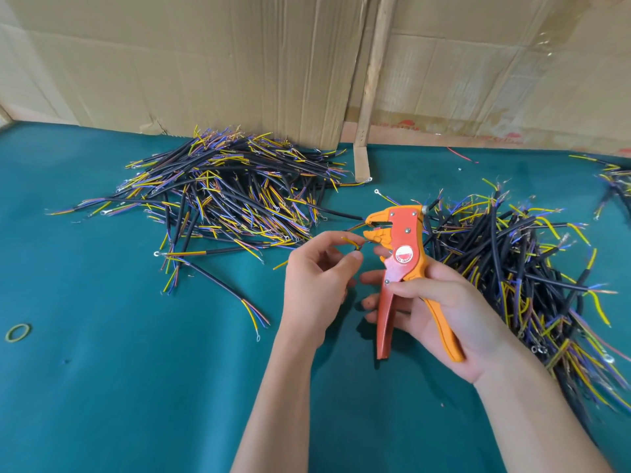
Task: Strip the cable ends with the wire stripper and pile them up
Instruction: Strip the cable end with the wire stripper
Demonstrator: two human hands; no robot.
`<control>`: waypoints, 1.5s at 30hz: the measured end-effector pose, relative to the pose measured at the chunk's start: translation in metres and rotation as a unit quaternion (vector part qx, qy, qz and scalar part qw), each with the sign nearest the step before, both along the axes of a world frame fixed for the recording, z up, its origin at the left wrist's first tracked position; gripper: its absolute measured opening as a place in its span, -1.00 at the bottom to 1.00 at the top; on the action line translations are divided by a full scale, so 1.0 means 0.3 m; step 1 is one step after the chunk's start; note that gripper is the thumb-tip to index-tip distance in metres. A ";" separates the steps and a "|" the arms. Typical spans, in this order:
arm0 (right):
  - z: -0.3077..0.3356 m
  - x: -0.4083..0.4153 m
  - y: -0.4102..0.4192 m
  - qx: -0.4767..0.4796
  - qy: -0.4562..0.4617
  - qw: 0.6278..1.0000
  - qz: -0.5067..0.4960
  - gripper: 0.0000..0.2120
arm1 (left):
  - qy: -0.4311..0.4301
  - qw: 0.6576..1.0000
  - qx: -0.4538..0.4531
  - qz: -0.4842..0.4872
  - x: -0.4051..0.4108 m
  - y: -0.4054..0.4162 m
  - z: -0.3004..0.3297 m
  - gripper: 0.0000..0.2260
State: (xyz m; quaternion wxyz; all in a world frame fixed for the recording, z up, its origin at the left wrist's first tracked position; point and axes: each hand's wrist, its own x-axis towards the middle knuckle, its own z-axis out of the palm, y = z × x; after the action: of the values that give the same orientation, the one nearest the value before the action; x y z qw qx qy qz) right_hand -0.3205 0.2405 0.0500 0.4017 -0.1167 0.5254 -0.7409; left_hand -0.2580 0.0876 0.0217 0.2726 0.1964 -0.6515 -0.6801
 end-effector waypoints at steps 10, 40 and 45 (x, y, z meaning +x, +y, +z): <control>0.014 -0.008 0.026 0.038 0.010 0.999 0.037 -0.46 | 0.020 0.999 -0.009 0.038 0.005 -0.002 0.005 -0.85; 0.020 -0.001 0.031 0.080 0.067 0.993 0.057 -0.47 | -0.031 0.966 -0.227 0.116 0.008 0.004 -0.011 -0.80; 0.014 -0.001 0.024 0.079 0.060 0.994 0.056 -0.65 | -0.044 0.967 -0.224 0.115 0.011 0.005 -0.006 -0.82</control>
State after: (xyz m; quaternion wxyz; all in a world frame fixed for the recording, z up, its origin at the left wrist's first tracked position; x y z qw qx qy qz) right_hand -0.3208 0.2478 0.0542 0.4182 -0.1581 0.5978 -0.6654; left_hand -0.2547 0.0893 0.0199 0.3569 0.2339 -0.7716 -0.4717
